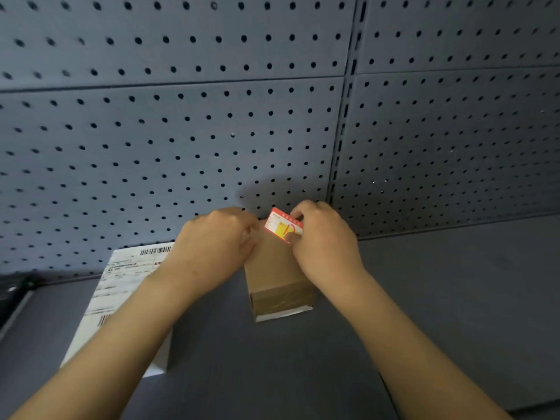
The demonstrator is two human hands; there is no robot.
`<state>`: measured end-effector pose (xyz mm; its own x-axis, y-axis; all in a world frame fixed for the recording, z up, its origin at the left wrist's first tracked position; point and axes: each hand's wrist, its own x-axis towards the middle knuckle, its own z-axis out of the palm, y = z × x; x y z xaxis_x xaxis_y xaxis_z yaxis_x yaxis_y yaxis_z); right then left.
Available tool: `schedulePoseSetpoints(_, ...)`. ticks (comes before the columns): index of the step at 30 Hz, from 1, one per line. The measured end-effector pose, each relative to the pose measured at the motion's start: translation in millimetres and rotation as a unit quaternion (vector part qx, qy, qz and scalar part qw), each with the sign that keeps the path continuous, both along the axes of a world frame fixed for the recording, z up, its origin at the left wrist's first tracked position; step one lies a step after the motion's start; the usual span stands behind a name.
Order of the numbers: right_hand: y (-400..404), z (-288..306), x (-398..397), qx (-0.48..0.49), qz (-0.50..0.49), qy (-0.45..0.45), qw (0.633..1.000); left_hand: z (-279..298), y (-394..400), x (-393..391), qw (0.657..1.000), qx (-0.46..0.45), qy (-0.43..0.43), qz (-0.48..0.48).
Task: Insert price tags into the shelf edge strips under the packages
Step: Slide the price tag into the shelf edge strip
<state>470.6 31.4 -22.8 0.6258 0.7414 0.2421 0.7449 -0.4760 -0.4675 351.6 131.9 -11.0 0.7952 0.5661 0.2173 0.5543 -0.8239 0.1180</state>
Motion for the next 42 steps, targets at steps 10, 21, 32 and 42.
schedulePoseSetpoints(10, 3.0, 13.4, -54.2, 0.042, 0.059, -0.016, 0.997, 12.7, -2.9, -55.4, 0.999, 0.030, -0.023, 0.021)
schedulePoseSetpoints(21, 43.4, 10.0, -197.0, 0.029, 0.087, 0.019, 0.996, 10.4, 35.1, -202.5, 0.999, 0.018, -0.033, 0.030)
schedulePoseSetpoints(32, 56.8, -3.8, -302.1, 0.010, 0.067, 0.073, 0.995, 3.1, 52.4, -310.1, 0.999, 0.002, -0.047, 0.015)
schedulePoseSetpoints(42, 46.8, -21.9, -370.6, 0.008, 0.148, 0.094, 0.984, -11.1, 29.3, -401.2, 0.996, -0.008, -0.045, 0.078)
